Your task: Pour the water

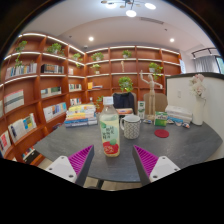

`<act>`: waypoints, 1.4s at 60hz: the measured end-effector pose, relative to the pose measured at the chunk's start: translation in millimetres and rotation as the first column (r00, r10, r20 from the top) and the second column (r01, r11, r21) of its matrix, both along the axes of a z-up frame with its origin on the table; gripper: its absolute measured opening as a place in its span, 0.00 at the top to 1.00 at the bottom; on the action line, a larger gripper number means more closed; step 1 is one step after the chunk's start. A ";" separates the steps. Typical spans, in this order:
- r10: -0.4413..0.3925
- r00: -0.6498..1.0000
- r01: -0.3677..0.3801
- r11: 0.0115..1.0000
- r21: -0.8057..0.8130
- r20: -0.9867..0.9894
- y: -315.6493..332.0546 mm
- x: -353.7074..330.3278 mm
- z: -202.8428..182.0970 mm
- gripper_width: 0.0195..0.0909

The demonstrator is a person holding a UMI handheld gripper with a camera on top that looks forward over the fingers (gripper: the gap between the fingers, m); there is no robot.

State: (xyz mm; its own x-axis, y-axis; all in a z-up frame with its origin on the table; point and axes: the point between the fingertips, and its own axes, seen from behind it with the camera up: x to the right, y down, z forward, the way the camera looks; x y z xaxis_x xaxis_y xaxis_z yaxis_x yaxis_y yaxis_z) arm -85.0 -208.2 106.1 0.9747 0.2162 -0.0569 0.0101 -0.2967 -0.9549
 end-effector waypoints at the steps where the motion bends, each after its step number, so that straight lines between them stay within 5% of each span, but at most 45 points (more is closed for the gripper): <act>1: 0.000 1.000 0.000 1.000 0.000 0.001 6.2 -3.1 -3.9 0.18; 13: 0.020 1.000 -0.020 1.000 0.013 0.011 62.0 -33.4 -18.7 0.18; 30: -0.043 0.998 0.041 0.998 0.056 0.036 124.7 -39.9 -10.7 0.18; 34: -0.036 0.999 0.034 0.997 0.063 0.035 132.8 -43.8 -11.9 0.27; 39: -0.088 0.993 0.082 0.994 0.079 0.078 140.8 -33.1 -14.9 0.59; 50: -0.087 0.995 0.082 0.990 0.114 0.042 141.7 -39.1 -14.3 0.73; 63: -0.111 0.994 0.108 0.989 0.105 0.020 147.4 -38.9 -14.0 0.74; 76: -0.101 0.950 0.116 0.993 0.031 -0.296 191.9 -86.7 11.0 0.74; 84: -0.130 0.778 0.129 0.991 -0.046 -0.615 222.0 -102.7 29.5 0.74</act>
State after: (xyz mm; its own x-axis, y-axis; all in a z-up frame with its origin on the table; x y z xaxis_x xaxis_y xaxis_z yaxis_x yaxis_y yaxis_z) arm -187.7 13.8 135.6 0.7510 0.0898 -0.6541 -0.6179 -0.2534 -0.7443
